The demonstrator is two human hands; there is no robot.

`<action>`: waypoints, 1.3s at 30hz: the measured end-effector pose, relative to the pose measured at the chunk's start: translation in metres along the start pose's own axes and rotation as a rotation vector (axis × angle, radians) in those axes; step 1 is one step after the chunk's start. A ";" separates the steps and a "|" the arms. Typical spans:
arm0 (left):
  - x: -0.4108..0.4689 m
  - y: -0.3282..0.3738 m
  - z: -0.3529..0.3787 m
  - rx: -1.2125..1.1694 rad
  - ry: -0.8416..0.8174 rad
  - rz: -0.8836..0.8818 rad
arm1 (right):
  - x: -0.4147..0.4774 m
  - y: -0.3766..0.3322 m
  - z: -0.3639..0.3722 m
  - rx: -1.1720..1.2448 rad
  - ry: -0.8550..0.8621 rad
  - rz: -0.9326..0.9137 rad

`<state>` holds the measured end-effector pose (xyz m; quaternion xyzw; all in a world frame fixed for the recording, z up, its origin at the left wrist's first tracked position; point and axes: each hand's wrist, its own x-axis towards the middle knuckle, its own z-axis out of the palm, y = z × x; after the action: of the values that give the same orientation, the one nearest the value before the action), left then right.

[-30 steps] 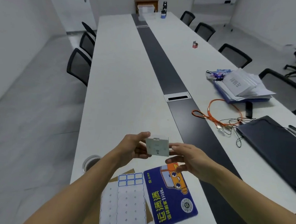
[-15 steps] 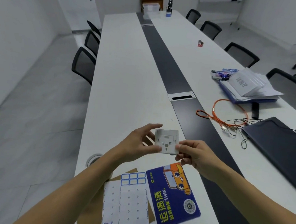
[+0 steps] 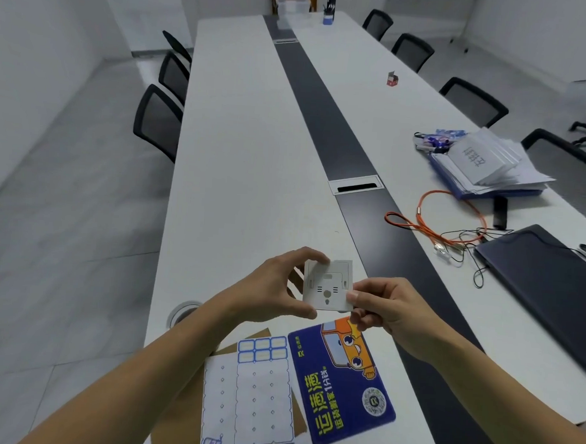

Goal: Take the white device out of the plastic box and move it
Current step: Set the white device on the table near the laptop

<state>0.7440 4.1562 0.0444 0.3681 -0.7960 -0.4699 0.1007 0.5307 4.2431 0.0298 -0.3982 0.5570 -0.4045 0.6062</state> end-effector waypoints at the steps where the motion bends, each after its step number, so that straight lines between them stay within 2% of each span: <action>1: 0.000 0.000 0.000 -0.028 -0.008 0.000 | 0.000 0.001 0.001 -0.008 -0.001 0.002; 7: 0.000 -0.001 0.005 0.002 0.071 -0.002 | 0.004 0.004 0.005 0.001 0.022 0.008; 12: -0.002 0.000 0.005 0.006 0.173 0.082 | 0.006 0.002 0.004 0.089 0.035 -0.004; 16: -0.002 -0.004 0.002 -0.030 0.187 0.083 | 0.006 0.002 0.004 0.083 0.052 -0.034; 19: -0.002 -0.006 -0.004 -0.353 0.213 0.003 | 0.007 0.006 0.001 -0.074 0.100 -0.131; 22: -0.002 -0.008 -0.009 -0.666 0.225 -0.190 | 0.005 0.009 0.001 -0.286 0.157 -0.280; 25: -0.004 -0.009 -0.009 -0.763 0.111 -0.299 | 0.004 0.011 0.002 -0.478 0.214 -0.379; 30: -0.004 -0.013 -0.008 -0.781 0.137 -0.349 | 0.003 0.015 0.009 -0.507 0.210 -0.397; 33: -0.007 -0.017 -0.010 -0.792 0.159 -0.330 | 0.003 0.014 0.011 -0.400 0.161 -0.299; 37: -0.010 -0.025 -0.009 -0.723 0.176 -0.223 | 0.003 0.002 0.008 0.088 0.020 -0.014; 39: -0.011 -0.028 -0.006 -0.661 0.168 -0.158 | 0.003 0.000 0.010 0.216 0.010 0.086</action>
<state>0.7686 4.1512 0.0265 0.4135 -0.5588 -0.6766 0.2427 0.5413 4.2403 0.0293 -0.3042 0.5299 -0.4376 0.6597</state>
